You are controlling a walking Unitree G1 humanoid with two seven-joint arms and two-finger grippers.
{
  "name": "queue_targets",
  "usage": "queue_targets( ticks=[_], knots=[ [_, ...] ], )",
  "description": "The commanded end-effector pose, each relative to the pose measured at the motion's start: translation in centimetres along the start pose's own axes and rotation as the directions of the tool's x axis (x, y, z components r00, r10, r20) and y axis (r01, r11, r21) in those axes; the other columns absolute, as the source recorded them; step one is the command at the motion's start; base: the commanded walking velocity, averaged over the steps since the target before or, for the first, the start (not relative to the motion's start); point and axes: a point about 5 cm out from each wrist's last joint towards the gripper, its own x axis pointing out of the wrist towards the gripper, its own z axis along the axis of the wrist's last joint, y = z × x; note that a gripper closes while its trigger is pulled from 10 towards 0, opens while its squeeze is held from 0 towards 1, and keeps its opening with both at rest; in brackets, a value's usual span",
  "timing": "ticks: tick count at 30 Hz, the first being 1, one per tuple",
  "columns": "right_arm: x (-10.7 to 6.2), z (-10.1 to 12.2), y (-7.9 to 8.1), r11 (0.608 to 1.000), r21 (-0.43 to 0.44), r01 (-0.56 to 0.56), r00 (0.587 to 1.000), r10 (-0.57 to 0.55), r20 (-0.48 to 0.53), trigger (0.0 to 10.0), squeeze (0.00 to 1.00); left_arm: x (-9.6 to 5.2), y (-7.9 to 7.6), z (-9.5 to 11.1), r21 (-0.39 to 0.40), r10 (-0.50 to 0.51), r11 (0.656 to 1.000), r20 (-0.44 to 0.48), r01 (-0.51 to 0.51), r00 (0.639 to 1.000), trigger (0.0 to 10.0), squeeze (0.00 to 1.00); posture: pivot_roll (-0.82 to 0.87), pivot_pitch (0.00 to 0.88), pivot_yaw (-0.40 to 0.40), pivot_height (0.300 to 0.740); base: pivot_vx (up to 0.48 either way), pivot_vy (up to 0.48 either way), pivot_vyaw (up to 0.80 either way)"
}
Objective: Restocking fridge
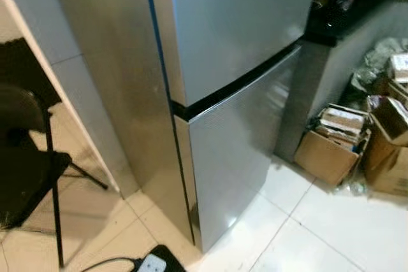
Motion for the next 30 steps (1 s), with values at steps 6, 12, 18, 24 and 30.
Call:
queue_targets(
  ticks=[6,12,18,24,30],
  knots=[
    [0.0,0.7,0.0,0.999,0.034,0.009,0.999,-0.01,0.039,10.0,0.0,0.1,-1.0,0.3,-0.061,-0.023,0.998,0.024,0.025,0.999,10.0,0.0,0.0,0.0,-0.068,0.74,0.0,0.0,0.0],
    [-0.1,0.8,-0.4,0.999,0.035,0.018,0.999,-0.02,0.04,10.0,0.0,-0.2,2.2,2.6,-0.334,0.115,0.941,0.165,-0.054,0.979,10.0,0.0,0.0,0.0,-0.071,0.74,0.0,0.0,0.0],
    [-0.1,0.8,-0.6,0.999,0.035,0.021,0.999,-0.022,0.04,10.0,0.0,-1.2,5.9,5.8,-0.496,0.195,0.868,0.359,0.01,0.913,10.0,0.0,0.0,0.0,-0.079,0.74,0.0,0.0,0.0],
    [-0.2,0.8,-0.7,0.999,0.035,0.024,0.999,-0.026,0.041,10.0,0.0,-2.7,8.7,10.0,-0.504,0.181,0.845,0.587,0.181,0.789,10.0,0.42,0.0,0.0,-0.082,0.74,0.0,0.0,0.0],
    [-0.2,0.9,-0.8,0.999,0.032,0.028,0.999,-0.029,0.042,10.0,0.0,-4.2,8.4,15.0,-0.286,-0.037,0.868,0.778,0.405,0.627,10.0,1.0,0.0,0.0,-0.08,0.74,0.0,0.0,0.0]
  ],
)
